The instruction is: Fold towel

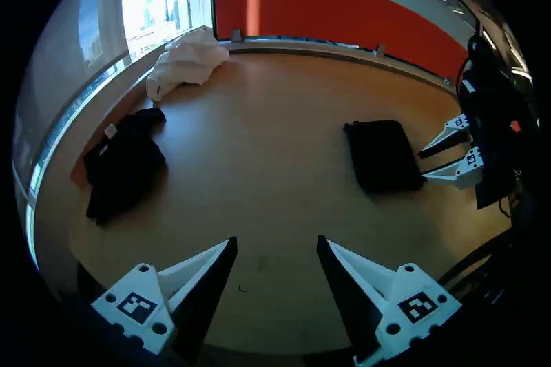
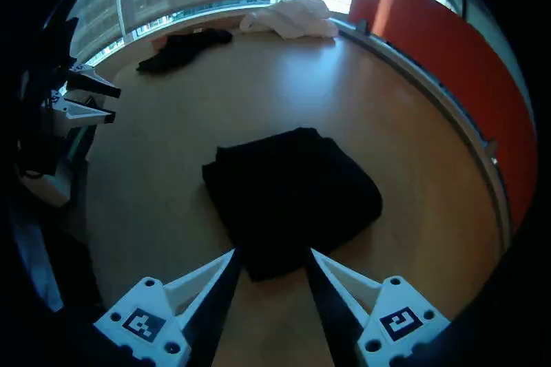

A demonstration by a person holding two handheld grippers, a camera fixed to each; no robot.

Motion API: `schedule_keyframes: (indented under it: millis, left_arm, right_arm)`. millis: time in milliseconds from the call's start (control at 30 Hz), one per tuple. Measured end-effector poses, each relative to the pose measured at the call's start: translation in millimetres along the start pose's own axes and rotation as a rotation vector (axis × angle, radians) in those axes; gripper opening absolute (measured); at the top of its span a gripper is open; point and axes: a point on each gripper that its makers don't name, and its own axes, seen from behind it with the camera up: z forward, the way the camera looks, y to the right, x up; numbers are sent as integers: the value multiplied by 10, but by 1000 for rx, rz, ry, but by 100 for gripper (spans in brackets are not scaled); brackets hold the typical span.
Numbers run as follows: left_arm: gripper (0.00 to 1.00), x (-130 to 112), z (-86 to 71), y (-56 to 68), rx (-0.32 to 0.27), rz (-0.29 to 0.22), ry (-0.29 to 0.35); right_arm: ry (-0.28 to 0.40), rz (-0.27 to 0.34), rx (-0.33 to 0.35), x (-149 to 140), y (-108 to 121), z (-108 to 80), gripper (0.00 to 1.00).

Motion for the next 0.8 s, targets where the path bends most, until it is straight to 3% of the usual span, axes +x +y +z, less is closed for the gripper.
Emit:
schedule_keyframes:
  millis: [333, 800]
  left_arm:
    - [85, -5, 8, 5, 0, 4, -4]
    - [85, 7, 23, 43, -7, 9, -3]
  right_arm:
    - [-35, 28, 2, -237, -63, 32, 66]
    - [-55, 87, 11, -358, -94, 102, 55]
